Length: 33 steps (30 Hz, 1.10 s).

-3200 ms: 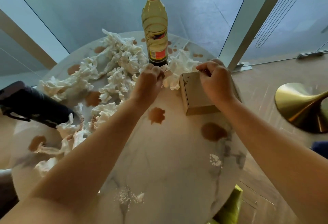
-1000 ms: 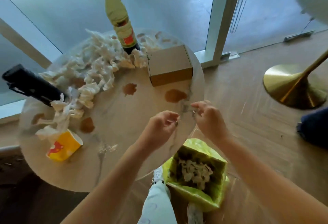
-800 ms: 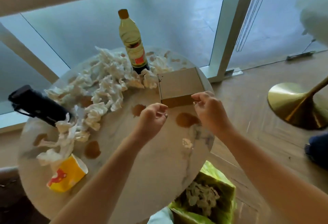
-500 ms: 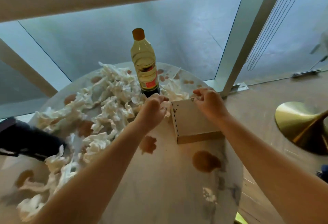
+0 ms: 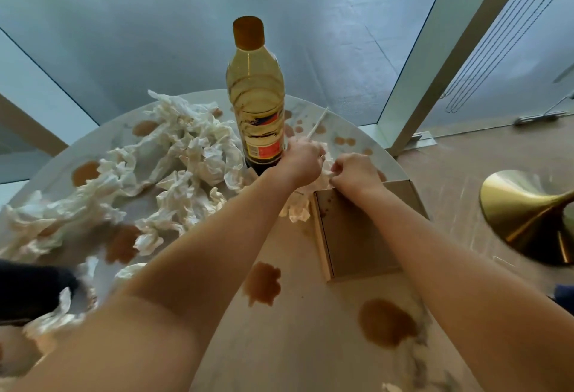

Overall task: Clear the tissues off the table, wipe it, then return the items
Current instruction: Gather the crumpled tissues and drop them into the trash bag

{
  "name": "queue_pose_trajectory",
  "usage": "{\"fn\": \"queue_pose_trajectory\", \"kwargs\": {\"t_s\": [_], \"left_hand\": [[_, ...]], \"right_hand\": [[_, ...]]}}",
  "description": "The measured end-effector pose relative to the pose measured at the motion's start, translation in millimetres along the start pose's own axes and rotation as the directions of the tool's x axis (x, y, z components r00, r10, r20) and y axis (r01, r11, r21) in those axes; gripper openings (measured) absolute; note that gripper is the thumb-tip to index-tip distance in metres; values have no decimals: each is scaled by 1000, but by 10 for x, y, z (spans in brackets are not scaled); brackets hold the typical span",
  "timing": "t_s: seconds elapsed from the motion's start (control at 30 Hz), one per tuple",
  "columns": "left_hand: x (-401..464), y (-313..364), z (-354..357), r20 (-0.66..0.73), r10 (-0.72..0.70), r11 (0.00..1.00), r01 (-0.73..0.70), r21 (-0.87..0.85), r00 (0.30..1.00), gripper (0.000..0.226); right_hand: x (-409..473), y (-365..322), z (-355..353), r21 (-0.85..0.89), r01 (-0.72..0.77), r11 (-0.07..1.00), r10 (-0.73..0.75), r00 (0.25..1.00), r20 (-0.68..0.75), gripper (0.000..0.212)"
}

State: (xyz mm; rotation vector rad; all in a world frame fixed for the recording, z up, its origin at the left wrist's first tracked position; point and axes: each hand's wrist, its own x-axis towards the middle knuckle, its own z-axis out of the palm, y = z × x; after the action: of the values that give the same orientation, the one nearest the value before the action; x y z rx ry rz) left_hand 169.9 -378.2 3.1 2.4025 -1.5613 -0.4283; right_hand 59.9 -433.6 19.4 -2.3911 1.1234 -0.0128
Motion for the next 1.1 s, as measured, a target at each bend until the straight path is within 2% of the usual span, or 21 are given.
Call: {"fn": "queue_pose_trajectory", "kwargs": {"t_s": [0.13,0.3,0.43,0.63,0.8,0.87,0.97,1.1], "left_hand": [[-66,21,-136,-213,-7,980,-35,-195,977,23],[-338,165,-426,-447,78,962,-185,-200,891,19],[-731,377,-638,-521,65,949,-214,-230,851,17],[-1678,868,-816,-471,-67,936,-109,-336,880,19],[-2601,1412,-629,-347,-190,828,-40,-559,918,22],[-2928,1618,-375,-309,-162,812,-52,-582,937,24],[-3306,1895,125,-260,-14,847,-127,-516,965,24],[-3701,2236,884,-177,116,835,-192,-516,977,20]], "right_hand": [[-29,12,-18,89,31,996,-22,995,-101,20],[-224,11,-190,268,132,954,-66,968,-242,13],[-601,-10,-426,343,227,912,-119,944,-307,13],[-1455,163,-672,379,326,866,-198,919,-340,15],[-2443,619,-714,413,391,823,-284,911,-298,15],[-2859,903,-639,433,382,816,-298,921,-251,17],[-3407,1383,-441,398,347,849,-295,937,-188,16],[-3960,2084,-54,369,180,912,-149,983,-111,15]]}}
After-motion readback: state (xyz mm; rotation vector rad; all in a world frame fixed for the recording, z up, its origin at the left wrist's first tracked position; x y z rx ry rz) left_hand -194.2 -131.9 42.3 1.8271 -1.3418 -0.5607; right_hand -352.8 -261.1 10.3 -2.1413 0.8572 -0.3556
